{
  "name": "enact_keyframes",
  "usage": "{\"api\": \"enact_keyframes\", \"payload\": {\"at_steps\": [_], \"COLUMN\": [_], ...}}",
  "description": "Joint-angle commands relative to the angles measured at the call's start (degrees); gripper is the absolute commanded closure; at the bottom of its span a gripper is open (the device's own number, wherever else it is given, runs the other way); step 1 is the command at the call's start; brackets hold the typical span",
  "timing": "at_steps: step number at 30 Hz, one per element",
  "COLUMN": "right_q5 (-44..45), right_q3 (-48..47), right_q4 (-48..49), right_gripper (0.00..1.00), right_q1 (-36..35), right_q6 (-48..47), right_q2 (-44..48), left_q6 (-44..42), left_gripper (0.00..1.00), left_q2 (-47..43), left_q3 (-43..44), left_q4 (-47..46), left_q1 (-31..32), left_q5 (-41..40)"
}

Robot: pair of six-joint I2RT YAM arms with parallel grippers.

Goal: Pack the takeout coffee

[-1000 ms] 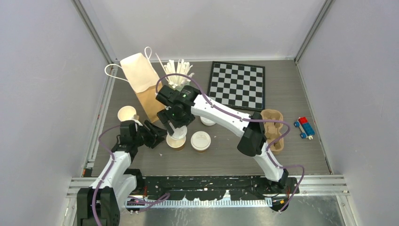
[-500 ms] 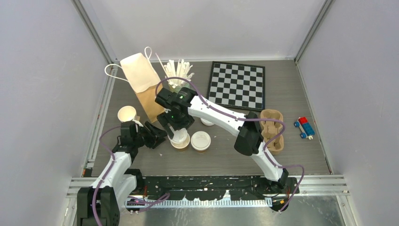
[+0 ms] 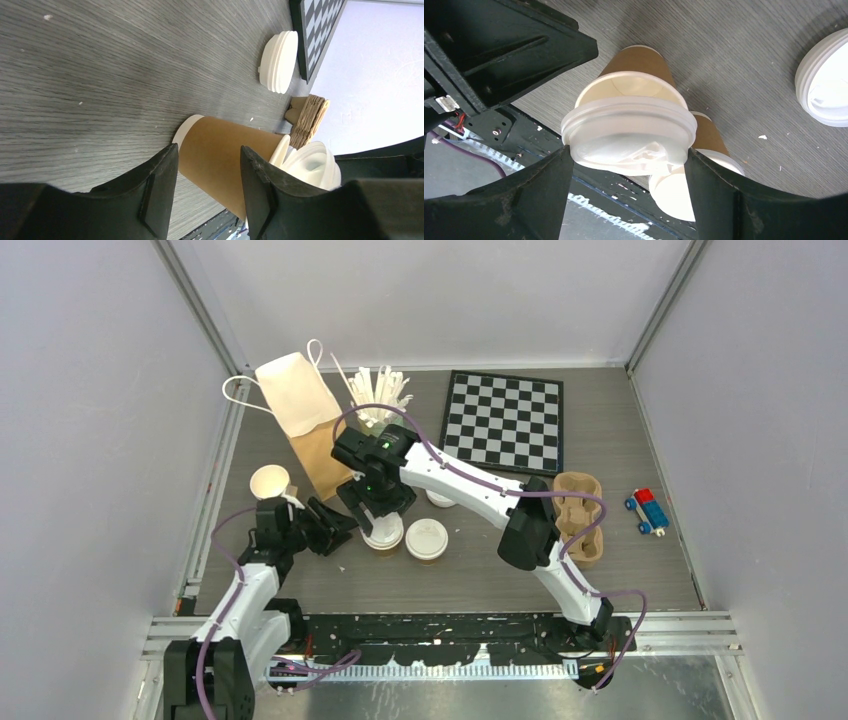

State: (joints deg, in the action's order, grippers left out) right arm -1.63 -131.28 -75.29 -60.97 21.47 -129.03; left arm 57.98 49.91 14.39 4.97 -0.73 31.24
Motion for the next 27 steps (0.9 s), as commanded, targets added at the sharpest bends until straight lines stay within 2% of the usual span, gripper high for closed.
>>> {"api": "enact_keyframes", "payload": {"at_steps": [1, 6, 10, 27], "right_q5": [-0.04, -0.19, -0.25, -0.08], "right_q3": [-1.24, -0.98, -1.41, -1.25], "right_q4": [-1.36, -0.95, -0.83, -0.48], "right_gripper": [0.19, 0.19, 0.19, 0.19], "right_q1": [-0.26, -0.29, -0.26, -0.26], "right_q6": [-0.03, -0.12, -0.21, -0.63], "right_q2": [2.51, 2.69, 2.50, 2.12], "left_q6": [-1.32, -3.17, -4.49, -5.73], "left_gripper": [0.47, 0.32, 0.25, 0.24], "left_q2": [-1.99, -5.38, -7.79, -6.56], "left_q3": [2.41, 6.08, 8.58, 5.87], "left_q4": [1.11, 8.16, 11.74, 8.81], "left_q1": [0.25, 0.22, 0.23, 0.22], "left_q5": [3.13, 4.67, 5.63, 10.67]}}
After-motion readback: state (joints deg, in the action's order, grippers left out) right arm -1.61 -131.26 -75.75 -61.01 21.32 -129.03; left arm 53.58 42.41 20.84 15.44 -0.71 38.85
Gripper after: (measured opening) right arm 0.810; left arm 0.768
